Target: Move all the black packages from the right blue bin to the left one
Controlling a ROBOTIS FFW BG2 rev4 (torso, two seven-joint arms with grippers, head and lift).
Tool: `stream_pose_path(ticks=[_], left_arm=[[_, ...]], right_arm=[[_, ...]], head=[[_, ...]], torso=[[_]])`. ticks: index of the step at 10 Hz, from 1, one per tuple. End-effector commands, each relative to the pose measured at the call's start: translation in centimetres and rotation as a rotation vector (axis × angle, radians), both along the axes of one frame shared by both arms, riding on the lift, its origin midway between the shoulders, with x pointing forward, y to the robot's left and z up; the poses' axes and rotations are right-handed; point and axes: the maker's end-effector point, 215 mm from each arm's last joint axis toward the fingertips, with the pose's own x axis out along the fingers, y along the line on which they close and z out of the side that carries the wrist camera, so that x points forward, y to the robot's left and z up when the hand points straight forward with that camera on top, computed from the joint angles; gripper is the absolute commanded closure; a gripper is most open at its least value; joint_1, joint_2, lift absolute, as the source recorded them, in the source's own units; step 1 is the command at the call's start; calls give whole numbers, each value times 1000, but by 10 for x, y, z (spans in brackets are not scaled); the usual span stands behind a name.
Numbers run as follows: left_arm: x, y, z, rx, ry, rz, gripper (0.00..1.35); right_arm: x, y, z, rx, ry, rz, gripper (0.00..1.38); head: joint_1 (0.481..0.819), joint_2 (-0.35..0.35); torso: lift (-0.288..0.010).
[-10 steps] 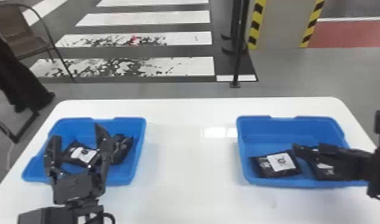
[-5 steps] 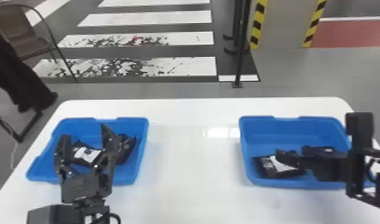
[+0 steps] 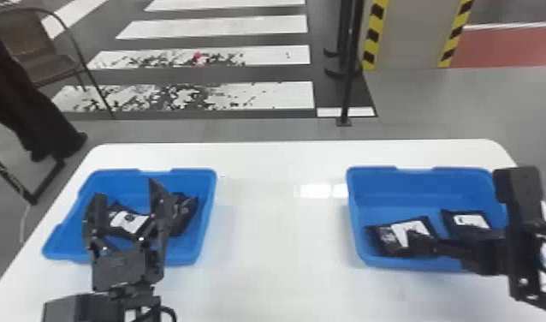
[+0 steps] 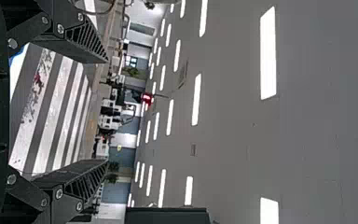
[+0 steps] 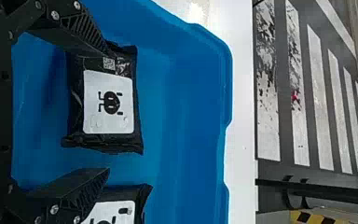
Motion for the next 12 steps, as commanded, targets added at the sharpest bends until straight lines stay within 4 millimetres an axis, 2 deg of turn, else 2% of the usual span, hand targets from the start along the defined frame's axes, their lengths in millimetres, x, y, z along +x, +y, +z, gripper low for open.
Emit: stream_pose_path(ticks=[1,4,5,6,7,8,10,12], left_arm=[[1,-2,0,-1,1,-5,308],[1,-2,-2,-7,6,-7,308],[1,-2,-3,-7,9,-10,308],[0,-2,-4,-12,11,-9,308],[1,-3,-4,-14,11,-12,308],[1,-2,-5,-19,11,-13,308],[0,-2,-6,-25,14,-13,308],[-1,-4,-7,-28,14,-18,308]], right_arm=[[12,4,-1,5,-11,7,165],[22,22,-10,35,8,36,185],[24,25,-17,44,27,40,306],[25,30,-22,62,45,52,535],[25,34,-24,72,52,59,657],[24,37,-27,91,65,64,719],[23,44,-25,117,59,73,1125],[25,45,-24,130,49,71,1170]], head=[[695,87],[695,97],[695,101],[695,107],[695,112],[695,119],[695,125],[695,132]], torso=[[-154],[-154],[-154],[-154],[-154],[-154],[-154],[-154]])
